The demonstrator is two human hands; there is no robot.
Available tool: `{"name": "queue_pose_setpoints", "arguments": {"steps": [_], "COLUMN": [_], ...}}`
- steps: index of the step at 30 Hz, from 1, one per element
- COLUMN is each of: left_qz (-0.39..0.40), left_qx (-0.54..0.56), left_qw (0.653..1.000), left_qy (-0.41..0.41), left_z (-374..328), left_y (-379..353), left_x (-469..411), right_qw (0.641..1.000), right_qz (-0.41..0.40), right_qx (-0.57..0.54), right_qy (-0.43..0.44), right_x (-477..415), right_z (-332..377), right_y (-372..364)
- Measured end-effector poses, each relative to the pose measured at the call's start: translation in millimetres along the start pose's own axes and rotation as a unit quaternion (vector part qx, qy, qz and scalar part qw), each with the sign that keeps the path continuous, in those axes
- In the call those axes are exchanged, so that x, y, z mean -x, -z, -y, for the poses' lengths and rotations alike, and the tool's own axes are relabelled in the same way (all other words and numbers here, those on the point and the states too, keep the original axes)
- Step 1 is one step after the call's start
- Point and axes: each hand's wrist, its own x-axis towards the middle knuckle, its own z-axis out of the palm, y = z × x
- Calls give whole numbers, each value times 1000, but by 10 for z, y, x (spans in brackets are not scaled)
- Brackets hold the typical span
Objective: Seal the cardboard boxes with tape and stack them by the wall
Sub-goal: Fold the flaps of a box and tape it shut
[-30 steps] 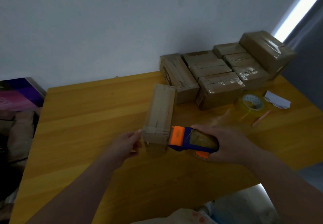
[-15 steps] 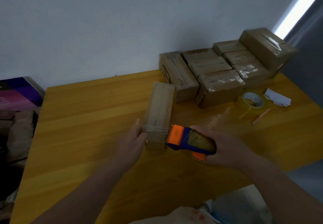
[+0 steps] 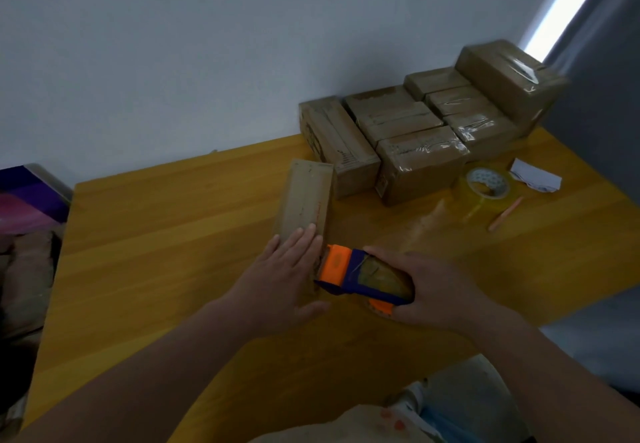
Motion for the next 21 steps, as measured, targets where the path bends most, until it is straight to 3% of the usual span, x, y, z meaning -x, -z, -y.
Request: {"name": "queue_pose_setpoints", "arguments": {"steps": [13,21], "left_qz": [-9,-20], "left_qx": [16,14], "left_qw": [1000,1000], "left_qy": [-9,-15], "left_z": [50,68], "left_y": [-21,-65], "left_x": [-3,-21], "right_qw": [998,998], "right_qz": [-7,44], "right_qx": [-21,54], "right_qy": [53,-11], "right_x": [201,256], "right_z": [-74,-119], "right_y": [374,491]}}
